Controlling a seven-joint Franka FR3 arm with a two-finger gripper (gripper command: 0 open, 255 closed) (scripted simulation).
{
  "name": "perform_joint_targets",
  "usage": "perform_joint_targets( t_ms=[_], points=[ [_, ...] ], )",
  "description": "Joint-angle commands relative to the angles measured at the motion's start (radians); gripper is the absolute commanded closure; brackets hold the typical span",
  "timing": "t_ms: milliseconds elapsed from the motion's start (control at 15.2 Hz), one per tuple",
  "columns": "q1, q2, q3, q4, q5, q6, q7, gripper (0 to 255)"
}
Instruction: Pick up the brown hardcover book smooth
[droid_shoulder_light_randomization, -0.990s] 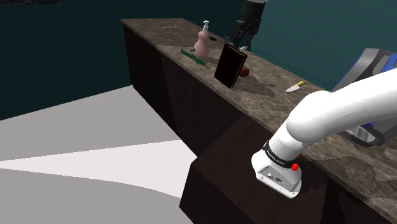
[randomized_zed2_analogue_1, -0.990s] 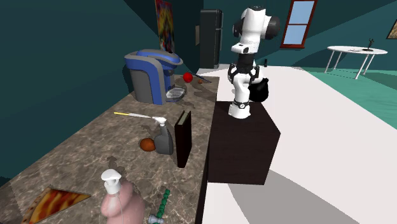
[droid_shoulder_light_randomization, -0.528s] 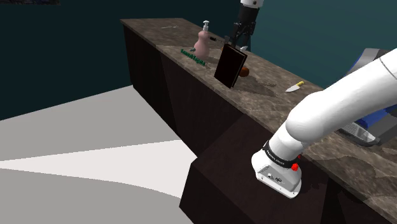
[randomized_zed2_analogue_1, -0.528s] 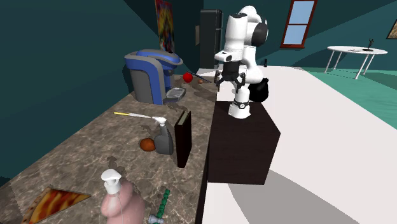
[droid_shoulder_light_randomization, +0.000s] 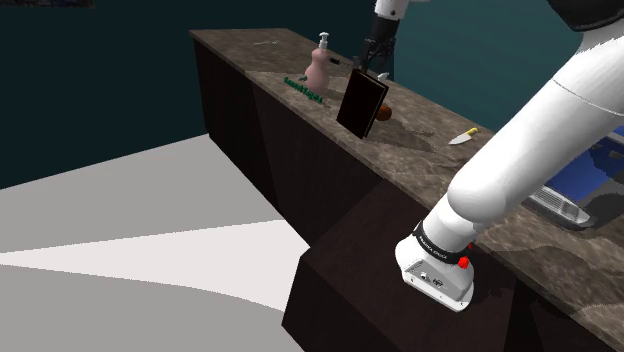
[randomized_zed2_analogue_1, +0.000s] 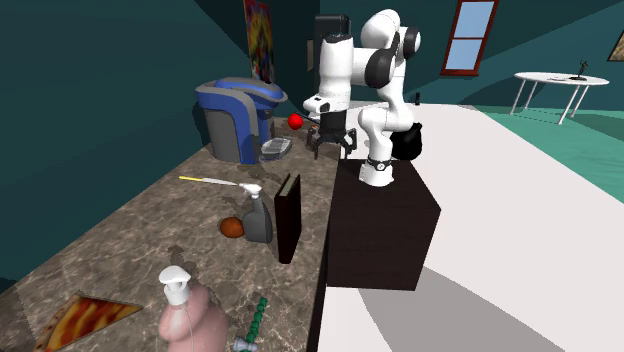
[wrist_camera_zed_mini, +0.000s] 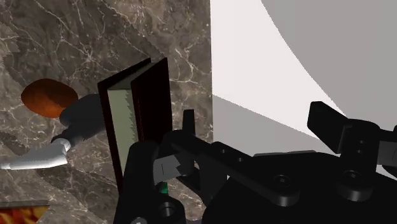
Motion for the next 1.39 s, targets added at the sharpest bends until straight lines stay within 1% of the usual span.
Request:
perform_joint_targets(
  t_ms=[0, 330, 726, 1188, 1320],
  points=[
    [-0.013, 0.078, -0.022, 0.060, 0.032, 0.014, -0.044, 0],
    [-0.066, 0.277, -0.056, 0.244, 0.128, 0.011, -0.150, 0],
    [-0.164, 0.521, -0.057, 0.514, 0.238, -0.041, -0.243, 0],
    [-0.163, 0.541, -0.050, 0.448, 0.248, 0.044, -0.251, 0],
    [-0.163, 0.543, -0.049, 0.443, 0.249, 0.050, -0.252, 0]
  ],
)
